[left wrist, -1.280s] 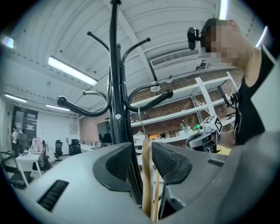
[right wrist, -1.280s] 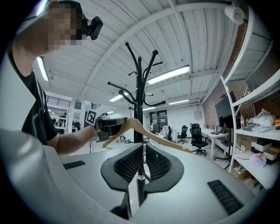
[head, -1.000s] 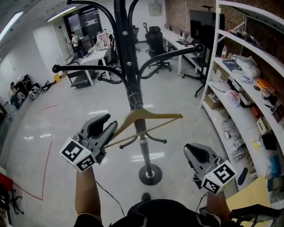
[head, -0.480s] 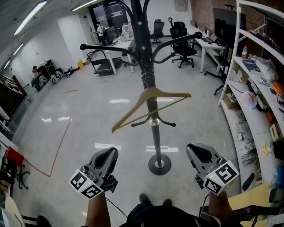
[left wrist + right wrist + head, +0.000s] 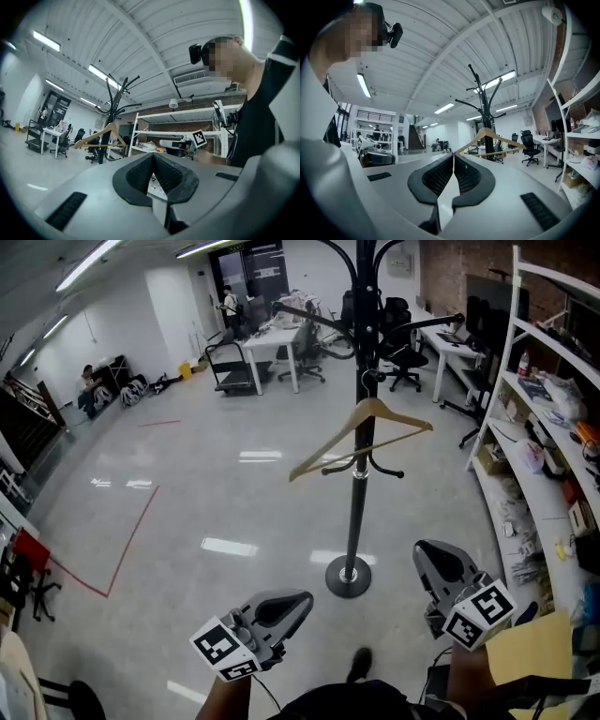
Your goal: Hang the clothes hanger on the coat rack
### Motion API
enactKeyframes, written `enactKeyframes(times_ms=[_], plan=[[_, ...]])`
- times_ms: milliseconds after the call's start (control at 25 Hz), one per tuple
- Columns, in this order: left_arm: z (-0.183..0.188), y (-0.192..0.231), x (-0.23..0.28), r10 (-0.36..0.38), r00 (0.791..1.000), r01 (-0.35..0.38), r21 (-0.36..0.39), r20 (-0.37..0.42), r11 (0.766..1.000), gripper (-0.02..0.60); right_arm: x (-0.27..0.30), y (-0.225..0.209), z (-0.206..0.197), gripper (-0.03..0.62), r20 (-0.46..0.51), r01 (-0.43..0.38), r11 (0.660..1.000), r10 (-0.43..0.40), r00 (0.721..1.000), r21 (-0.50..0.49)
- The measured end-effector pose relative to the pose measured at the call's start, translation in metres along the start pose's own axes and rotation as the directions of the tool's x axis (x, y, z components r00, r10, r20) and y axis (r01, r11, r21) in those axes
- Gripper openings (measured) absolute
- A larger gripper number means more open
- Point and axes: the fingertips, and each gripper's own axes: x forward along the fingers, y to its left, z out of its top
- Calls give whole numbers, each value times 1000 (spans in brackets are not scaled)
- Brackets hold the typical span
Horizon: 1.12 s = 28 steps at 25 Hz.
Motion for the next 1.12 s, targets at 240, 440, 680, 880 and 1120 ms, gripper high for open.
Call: enactKeyframes(times_ms=[240, 440, 680, 880, 1120], plan=[[-15, -28, -73, 51, 998, -49, -72, 23, 996, 0, -42, 81, -33, 8, -82, 39, 999, -37, 996, 25], [-14, -65, -91, 41, 999, -38, -87, 28, 995, 0, -78, 110, -30, 9, -77, 48, 998, -46, 996, 29], [-5, -110, -109, 78, 996, -76, -52, 40, 996, 0, -122, 136, -17, 8, -43, 26, 1000, -25, 999, 12], [-21, -185, -107, 116, 993, -115, -34, 24, 993, 0, -190, 160, -26, 8, -60, -19, 1000, 19, 998, 9], [-44, -256, -114, 194, 981, -195, -74, -21, 978, 0, -265, 165, -43, 8, -73, -38, 994, 45, 996, 101]])
